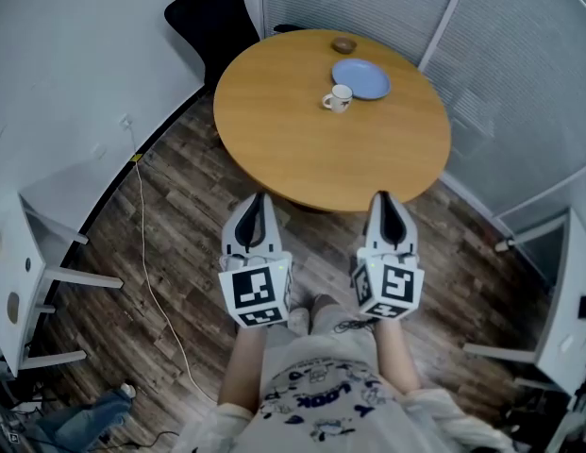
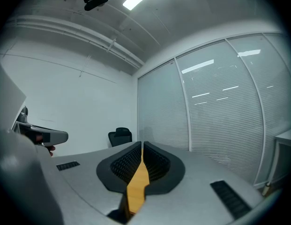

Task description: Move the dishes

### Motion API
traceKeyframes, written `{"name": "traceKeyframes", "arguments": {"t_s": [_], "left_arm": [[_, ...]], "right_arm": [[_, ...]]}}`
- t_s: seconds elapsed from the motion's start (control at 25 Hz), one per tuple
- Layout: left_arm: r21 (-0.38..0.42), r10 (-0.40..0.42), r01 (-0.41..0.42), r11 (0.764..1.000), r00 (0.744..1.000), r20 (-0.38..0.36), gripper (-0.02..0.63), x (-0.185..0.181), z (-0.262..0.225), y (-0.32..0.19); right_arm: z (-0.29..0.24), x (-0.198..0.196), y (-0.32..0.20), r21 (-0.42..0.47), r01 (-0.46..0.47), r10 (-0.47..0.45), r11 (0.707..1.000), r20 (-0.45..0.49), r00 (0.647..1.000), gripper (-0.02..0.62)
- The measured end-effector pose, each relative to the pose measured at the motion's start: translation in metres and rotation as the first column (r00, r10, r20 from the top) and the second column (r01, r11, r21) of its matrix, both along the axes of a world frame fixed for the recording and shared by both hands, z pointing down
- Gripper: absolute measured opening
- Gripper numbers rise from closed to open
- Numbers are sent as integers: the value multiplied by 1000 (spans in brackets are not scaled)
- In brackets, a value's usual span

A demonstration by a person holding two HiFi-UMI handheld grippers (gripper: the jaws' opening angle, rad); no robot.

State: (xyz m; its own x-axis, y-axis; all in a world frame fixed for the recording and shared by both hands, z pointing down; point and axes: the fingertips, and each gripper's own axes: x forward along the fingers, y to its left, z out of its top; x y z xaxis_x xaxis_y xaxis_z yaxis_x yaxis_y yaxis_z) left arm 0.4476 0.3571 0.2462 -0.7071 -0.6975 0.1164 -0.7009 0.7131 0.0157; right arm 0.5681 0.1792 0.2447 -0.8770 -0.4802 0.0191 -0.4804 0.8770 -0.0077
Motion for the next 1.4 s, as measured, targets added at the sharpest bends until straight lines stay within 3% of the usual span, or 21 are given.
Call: {"name": "traceKeyframes", "arguments": {"t_s": [0.44,1.0,1.4], "left_arm": [[-16,-9,8,1000,999,-44,6,-55,23,-41],[-25,-41,39,999,997,-58,6,-170,25,-155],[-44,-46,42,998,994,-98,6,-231,39,-208]], "right_arm": [[18,-55,-45,-8,15,-15,1000,-38,999,17],[17,-173,-181,-55,8,-9,998,-12,1000,17],[33,-224,-256,-104,-48,45,993,-30,999,17]]}}
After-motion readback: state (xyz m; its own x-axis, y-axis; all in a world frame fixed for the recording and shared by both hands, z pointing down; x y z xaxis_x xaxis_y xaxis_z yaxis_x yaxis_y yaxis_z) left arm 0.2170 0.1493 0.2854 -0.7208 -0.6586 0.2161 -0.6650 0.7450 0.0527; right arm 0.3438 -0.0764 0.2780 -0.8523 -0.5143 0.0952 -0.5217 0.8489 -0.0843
